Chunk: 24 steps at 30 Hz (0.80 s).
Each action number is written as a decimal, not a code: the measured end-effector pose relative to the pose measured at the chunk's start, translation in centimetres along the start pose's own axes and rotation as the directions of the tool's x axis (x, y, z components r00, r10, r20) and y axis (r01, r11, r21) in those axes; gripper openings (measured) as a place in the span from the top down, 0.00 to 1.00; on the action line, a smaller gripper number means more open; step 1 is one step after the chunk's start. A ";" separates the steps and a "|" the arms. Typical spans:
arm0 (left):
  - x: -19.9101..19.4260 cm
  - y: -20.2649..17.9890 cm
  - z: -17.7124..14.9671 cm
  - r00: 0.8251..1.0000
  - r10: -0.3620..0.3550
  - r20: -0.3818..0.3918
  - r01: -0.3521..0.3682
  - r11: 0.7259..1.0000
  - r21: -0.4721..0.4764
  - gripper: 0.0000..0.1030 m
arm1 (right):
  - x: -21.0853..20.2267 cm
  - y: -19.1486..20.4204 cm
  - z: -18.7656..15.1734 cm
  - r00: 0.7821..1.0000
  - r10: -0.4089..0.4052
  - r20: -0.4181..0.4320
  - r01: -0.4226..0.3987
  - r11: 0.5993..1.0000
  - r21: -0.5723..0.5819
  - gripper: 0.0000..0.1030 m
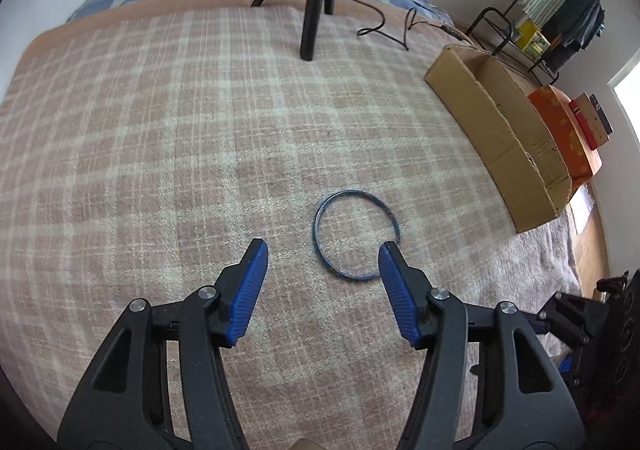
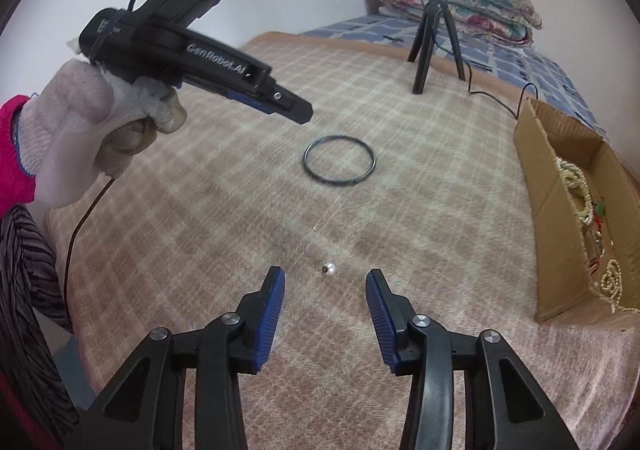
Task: Organize jewelry
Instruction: 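Close the left tool on the black ring while the right tool grasps the pearl bead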
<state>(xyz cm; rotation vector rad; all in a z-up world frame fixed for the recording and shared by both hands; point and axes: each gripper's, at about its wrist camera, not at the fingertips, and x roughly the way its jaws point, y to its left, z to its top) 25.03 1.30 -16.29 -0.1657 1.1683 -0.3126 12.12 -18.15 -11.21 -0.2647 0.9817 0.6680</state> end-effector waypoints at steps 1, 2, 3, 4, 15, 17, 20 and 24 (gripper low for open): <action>0.5 0.3 0.0 1.000 -0.009 -0.011 0.008 1.000 -0.021 0.45 | 0.2 0.0 0.0 1.000 0.000 -0.006 0.000 1.000 -0.001 0.59; 0.8 0.5 0.1 1.000 -0.012 -0.019 0.011 0.999 -0.031 0.46 | 0.4 0.1 -0.1 1.000 0.000 -0.010 0.000 1.000 -0.003 0.59; 1.1 0.6 0.1 1.000 -0.012 -0.029 0.011 0.999 -0.037 0.47 | 0.6 0.1 -0.2 1.000 0.001 -0.015 -0.001 1.000 -0.003 0.59; 1.5 0.7 0.1 0.999 -0.008 -0.038 0.006 0.999 -0.041 0.47 | 0.9 0.2 -0.3 1.000 0.001 -0.019 -0.001 1.000 -0.003 0.60; 3.5 0.1 0.5 0.998 0.008 -0.063 -0.010 0.999 -0.038 0.47 | 2.9 0.3 0.0 0.999 -0.017 -0.050 0.017 1.000 0.004 0.65; 4.0 0.1 0.5 0.998 0.011 -0.068 -0.013 0.999 -0.037 0.47 | 3.1 0.3 0.0 0.998 -0.029 -0.053 0.029 1.000 0.005 0.66; 4.5 0.0 0.7 0.997 0.020 -0.071 -0.022 0.999 -0.032 0.47 | 3.3 0.1 0.2 0.998 -0.030 -0.049 0.031 0.999 0.012 0.68; 5.0 -0.2 0.9 0.997 0.033 -0.068 -0.034 0.999 -0.022 0.49 | 3.6 0.1 0.4 0.998 -0.036 -0.049 0.037 0.999 0.006 0.70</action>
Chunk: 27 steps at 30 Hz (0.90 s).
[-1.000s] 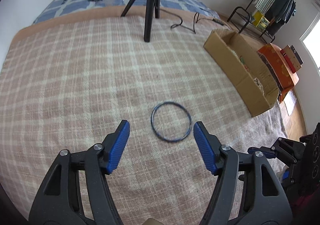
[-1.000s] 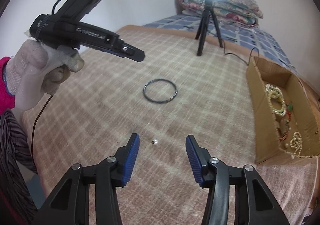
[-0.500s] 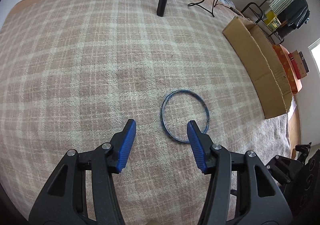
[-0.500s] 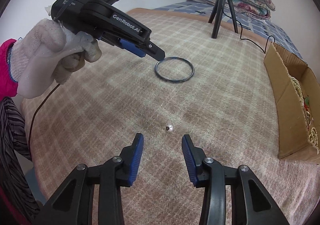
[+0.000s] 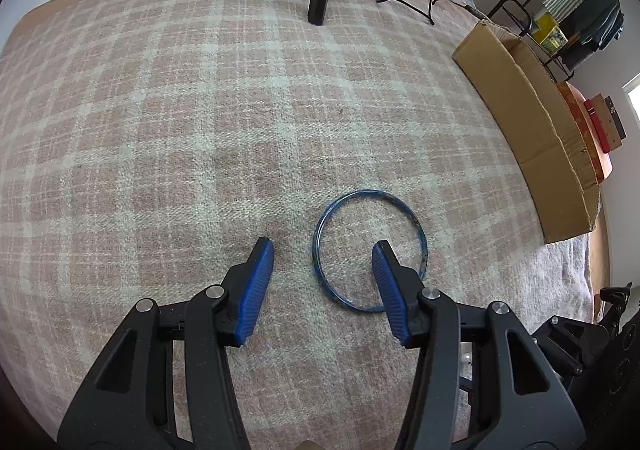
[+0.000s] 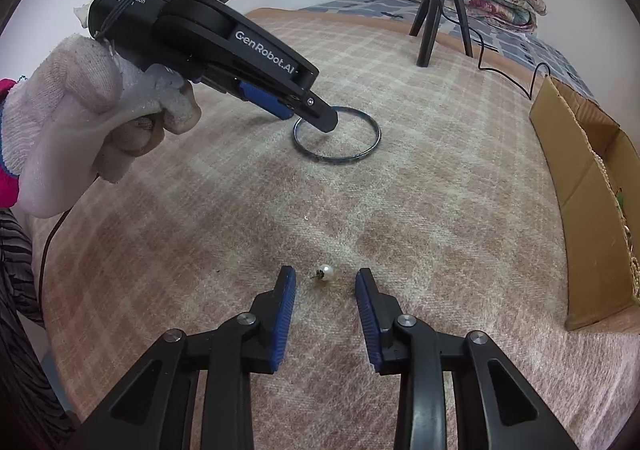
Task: Organize jewelry
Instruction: 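Close the left tool on the black ring while the right tool grasps the pearl bead, then carry the black ring in the left tool and pearl bead in the right tool over the box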
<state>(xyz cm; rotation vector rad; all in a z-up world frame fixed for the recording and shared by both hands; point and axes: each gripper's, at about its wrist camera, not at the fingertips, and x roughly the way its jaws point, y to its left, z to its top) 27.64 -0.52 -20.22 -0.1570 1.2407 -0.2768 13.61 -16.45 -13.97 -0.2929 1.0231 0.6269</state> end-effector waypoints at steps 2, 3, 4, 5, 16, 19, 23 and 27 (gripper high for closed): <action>0.2 -0.2 0.1 1.000 0.007 0.002 -0.007 1.000 0.011 0.49 | 0.1 0.1 0.0 1.000 -0.003 0.001 0.003 1.000 -0.005 0.71; 0.3 -0.3 0.1 1.000 0.013 0.004 -0.013 1.000 0.021 0.50 | 0.1 0.2 0.0 1.000 -0.006 0.001 0.006 1.000 -0.008 0.71; 0.3 -0.3 0.1 1.000 0.022 0.006 -0.022 0.999 0.030 0.53 | 0.1 0.3 0.1 1.000 -0.010 0.002 0.010 1.000 -0.012 0.73; 0.5 -0.4 0.2 1.000 0.030 0.009 -0.030 0.999 0.035 0.54 | 0.2 0.4 0.1 1.000 -0.013 0.002 0.013 1.000 -0.017 0.74; 1.1 -0.5 0.3 0.995 0.076 0.062 -0.080 0.994 0.076 0.94 | 0.5 1.6 0.2 1.000 -0.030 -0.008 0.030 0.997 -0.075 0.92; 0.8 -0.4 0.0 0.996 0.068 0.063 -0.072 0.995 0.066 0.98 | 0.5 1.9 0.2 0.999 -0.042 -0.007 0.041 0.995 -0.088 0.94; 0.1 -0.1 -0.2 0.997 0.052 0.062 -0.055 0.997 0.047 0.98 | 0.2 1.9 0.2 0.999 -0.039 0.003 0.039 0.996 -0.084 0.94; -0.8 0.0 -0.4 0.996 0.045 0.071 -0.048 0.998 0.040 0.98 | -0.2 2.0 0.3 0.999 -0.035 0.017 0.037 0.996 -0.082 0.94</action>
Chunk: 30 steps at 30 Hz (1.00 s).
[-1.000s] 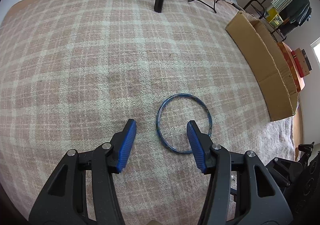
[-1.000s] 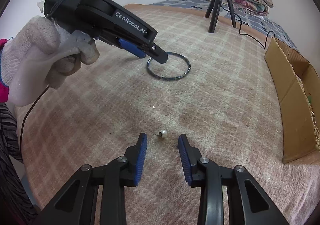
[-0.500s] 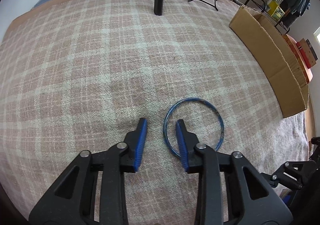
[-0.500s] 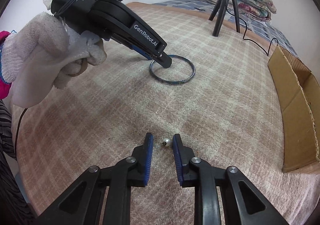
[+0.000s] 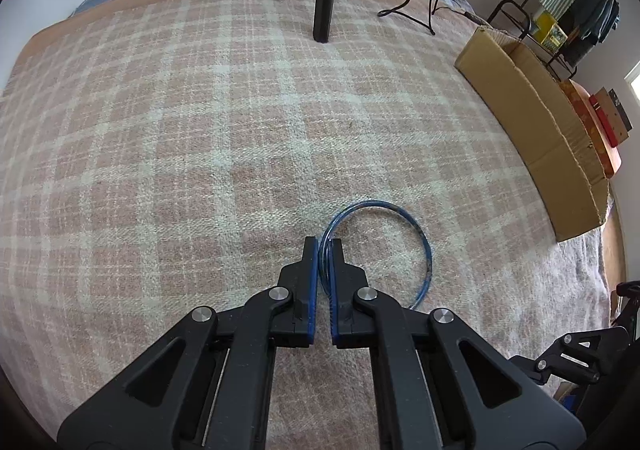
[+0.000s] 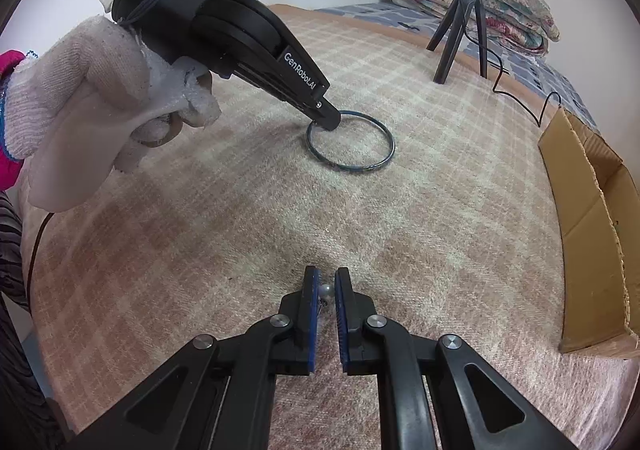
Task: Organize jewelry
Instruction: 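Carry the black ring in the left tool and pearl bead in the right tool over the box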
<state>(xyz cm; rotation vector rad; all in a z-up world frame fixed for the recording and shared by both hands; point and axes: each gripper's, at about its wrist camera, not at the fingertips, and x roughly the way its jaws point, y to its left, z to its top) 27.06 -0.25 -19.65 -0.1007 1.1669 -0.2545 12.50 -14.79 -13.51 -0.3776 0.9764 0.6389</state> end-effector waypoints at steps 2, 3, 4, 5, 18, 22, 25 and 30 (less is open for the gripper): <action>-0.5 0.1 0.0 1.000 -0.003 0.008 0.003 1.000 -0.003 0.98 | -0.2 0.1 0.0 1.000 -0.001 0.006 0.001 1.000 -0.002 0.94; -0.7 0.1 0.0 1.000 -0.007 0.011 0.007 1.000 -0.008 0.98 | -0.3 0.1 0.0 1.000 -0.001 0.005 0.001 1.000 -0.006 0.94; -1.1 0.1 0.0 1.000 -0.012 0.016 0.012 1.000 -0.010 0.98 | -0.5 0.1 0.1 1.000 0.000 0.008 0.000 1.000 -0.005 0.94; -1.3 0.1 0.0 1.000 -0.015 0.020 0.015 1.000 -0.010 0.98 | -0.5 0.1 0.1 1.000 0.002 0.009 -0.002 1.000 -0.005 0.94; -5.1 -1.1 0.1 0.994 -0.072 0.081 0.072 0.997 0.005 0.99 | -2.4 0.2 0.7 0.998 -0.006 0.060 0.006 1.000 0.001 0.94; -5.9 -2.1 0.3 0.992 -0.083 0.100 0.081 0.996 0.025 0.99 | -3.2 0.1 1.1 0.997 -0.012 0.080 0.012 1.000 -0.001 0.94; -6.4 -2.6 0.3 0.990 -0.093 0.109 0.090 0.995 0.031 0.99 | -3.8 -0.2 1.2 0.995 -0.018 0.095 0.017 1.000 0.008 0.94; -7.0 -3.2 0.5 0.986 -0.103 0.128 0.098 0.994 0.044 0.99 | -4.7 -1.0 1.5 0.993 -0.033 0.115 0.030 0.999 0.028 0.94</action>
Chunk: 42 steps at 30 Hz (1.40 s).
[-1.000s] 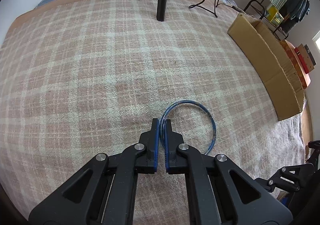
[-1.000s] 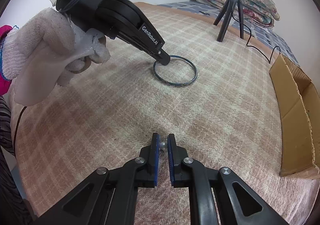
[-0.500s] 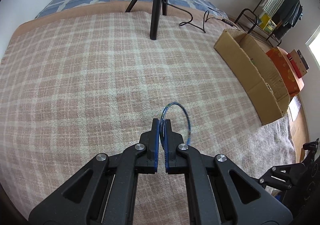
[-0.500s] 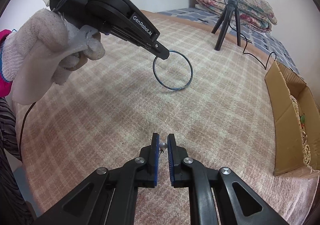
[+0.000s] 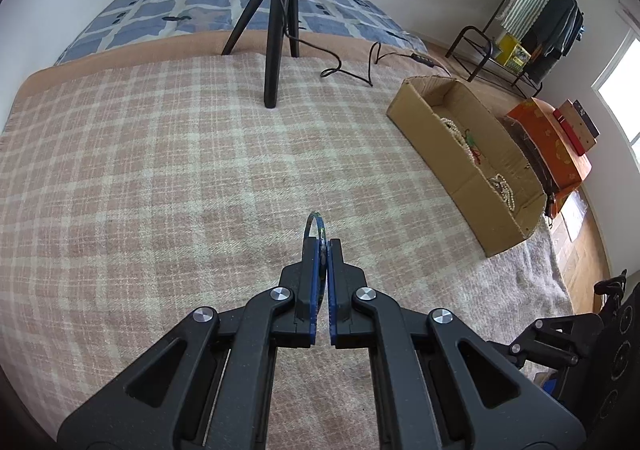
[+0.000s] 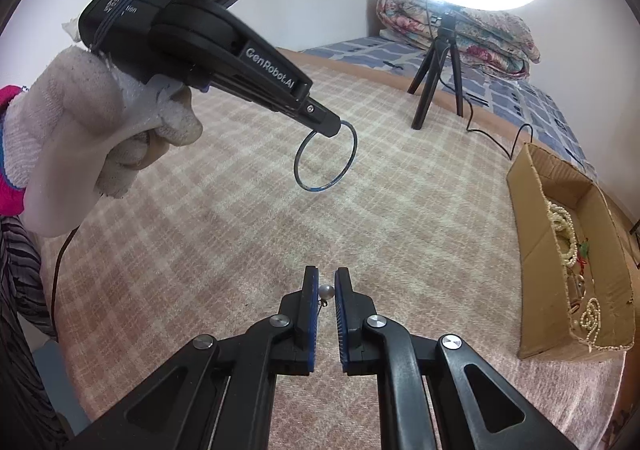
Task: Organize jewelry
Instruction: 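Carry the black ring in the left tool and pearl bead in the right tool over the box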
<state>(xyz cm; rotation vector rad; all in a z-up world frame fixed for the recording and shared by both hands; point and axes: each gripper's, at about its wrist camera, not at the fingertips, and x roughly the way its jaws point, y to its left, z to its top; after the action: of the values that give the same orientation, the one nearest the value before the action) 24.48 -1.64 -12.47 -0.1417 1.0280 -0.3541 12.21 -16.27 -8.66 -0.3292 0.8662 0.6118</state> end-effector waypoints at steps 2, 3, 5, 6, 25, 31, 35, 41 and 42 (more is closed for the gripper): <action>-0.3 -0.3 0.3 1.000 -0.006 0.010 0.006 1.000 0.003 0.99 | -0.4 -0.5 0.1 1.000 -0.007 0.010 0.007 1.000 0.010 0.94; -0.4 -0.5 0.4 1.000 -0.010 0.014 0.010 1.000 0.003 0.99 | -0.6 -0.7 0.2 1.000 -0.012 0.016 0.012 1.000 0.015 0.94; -0.7 -0.9 0.8 0.999 -0.021 0.024 0.021 1.000 0.008 0.99 | -1.0 -1.3 0.3 0.999 -0.021 0.026 0.021 1.000 0.024 0.94; -0.9 -1.1 1.0 0.999 -0.026 0.029 0.025 1.000 0.012 0.99 | -1.3 -1.5 0.4 0.999 -0.026 0.032 0.025 0.999 0.028 0.94; -1.8 -8.4 6.8 0.983 -0.137 0.119 0.125 0.987 0.104 0.99 | -5.8 -8.6 0.6 0.982 -0.154 0.108 0.135 0.977 0.163 0.94; -0.3 -11.3 9.2 0.978 -0.168 0.120 0.152 0.980 0.129 0.99 | -6.7 -11.4 0.1 0.975 -0.192 0.111 0.164 0.961 0.222 0.94; 0.8 -13.4 10.6 0.975 -0.190 0.118 0.172 0.974 0.145 0.99 | -7.2 -13.0 -0.1 0.971 -0.212 0.111 0.180 0.952 0.247 0.94; 2.6 -16.6 12.5 0.970 -0.214 0.113 0.192 0.965 0.177 0.99 | -7.4 -15.3 -0.7 0.964 -0.245 0.099 0.207 0.934 0.292 0.94; 2.9 -17.0 12.9 0.970 -0.216 0.111 0.195 0.964 0.180 0.99 | -7.4 -15.7 -0.8 0.964 -0.248 0.095 0.210 0.931 0.300 0.94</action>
<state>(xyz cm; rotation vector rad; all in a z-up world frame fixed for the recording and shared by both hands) 33.06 -19.17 -3.44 -0.1188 0.8525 -0.6116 17.85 -31.63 -2.89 -0.1212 0.7631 0.2800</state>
